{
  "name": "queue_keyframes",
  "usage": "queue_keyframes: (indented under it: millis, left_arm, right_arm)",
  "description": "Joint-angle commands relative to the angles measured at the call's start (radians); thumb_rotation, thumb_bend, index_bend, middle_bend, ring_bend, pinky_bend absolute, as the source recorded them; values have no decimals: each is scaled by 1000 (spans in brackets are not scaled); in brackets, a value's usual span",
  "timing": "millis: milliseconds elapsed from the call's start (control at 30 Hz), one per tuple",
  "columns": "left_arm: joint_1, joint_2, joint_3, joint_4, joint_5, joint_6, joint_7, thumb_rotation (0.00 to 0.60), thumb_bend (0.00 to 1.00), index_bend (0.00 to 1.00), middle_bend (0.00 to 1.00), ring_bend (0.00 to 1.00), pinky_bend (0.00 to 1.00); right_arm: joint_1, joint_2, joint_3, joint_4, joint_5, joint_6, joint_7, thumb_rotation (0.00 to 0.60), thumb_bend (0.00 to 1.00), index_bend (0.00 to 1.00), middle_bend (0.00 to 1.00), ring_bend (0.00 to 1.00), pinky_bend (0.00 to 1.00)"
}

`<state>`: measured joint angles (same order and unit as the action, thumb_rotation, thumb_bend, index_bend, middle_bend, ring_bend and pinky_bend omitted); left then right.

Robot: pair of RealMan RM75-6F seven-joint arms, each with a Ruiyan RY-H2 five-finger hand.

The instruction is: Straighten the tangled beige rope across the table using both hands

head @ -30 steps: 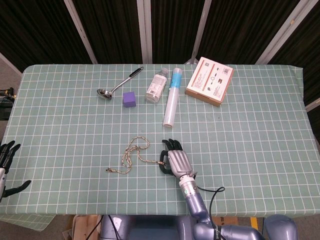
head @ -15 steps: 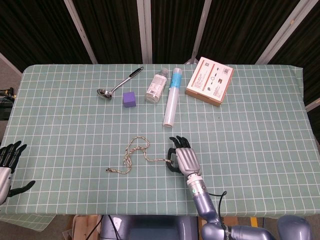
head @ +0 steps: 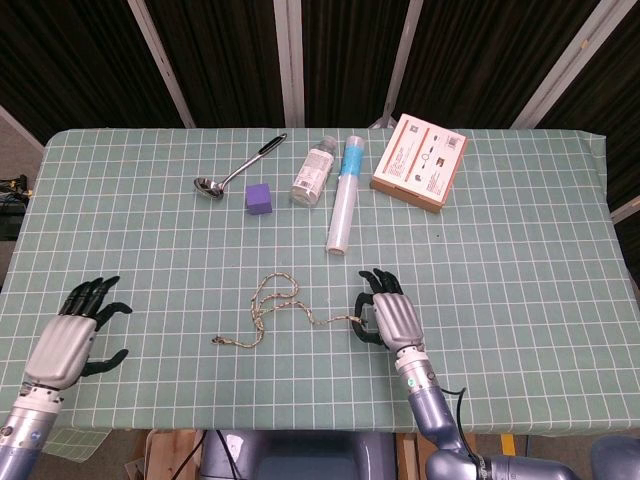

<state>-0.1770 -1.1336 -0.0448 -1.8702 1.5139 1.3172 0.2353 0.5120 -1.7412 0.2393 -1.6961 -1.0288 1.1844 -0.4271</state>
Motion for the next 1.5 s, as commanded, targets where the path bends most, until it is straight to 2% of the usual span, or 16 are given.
queue_keyframes:
  millis: [33, 333, 667, 1000, 1500]
  left_arm:
    - [-66, -82, -32, -32, -72, -77, 115, 600, 317, 419, 90, 0, 0]
    - [-155, -239, -76, 1, -223, -152, 278, 600, 353, 464, 106, 0, 0]
    - [-220, -400, -78, 73, -363, -179, 407, 600, 394, 492, 112, 0, 0]
    - [-255, -474, -73, 94, -435, -178, 449, 600, 424, 507, 114, 0, 0]
    - [-285, -536, -52, 117, -471, -155, 479, 600, 446, 551, 119, 0, 0]
  right_arm:
    - [-2, 10, -2, -13, 3, 5, 0, 600, 439, 644, 157, 0, 0]
    - [-4, 36, 4, -37, 17, 18, 1, 600, 439, 644, 158, 0, 0]
    - [-2, 46, 2, -43, 27, 26, 4, 600, 444, 644, 158, 0, 0]
    - [-1, 57, 1, -49, 32, 29, 12, 600, 446, 644, 158, 0, 0]
    - [1, 67, 0, -54, 37, 37, 19, 600, 448, 644, 162, 0, 0]
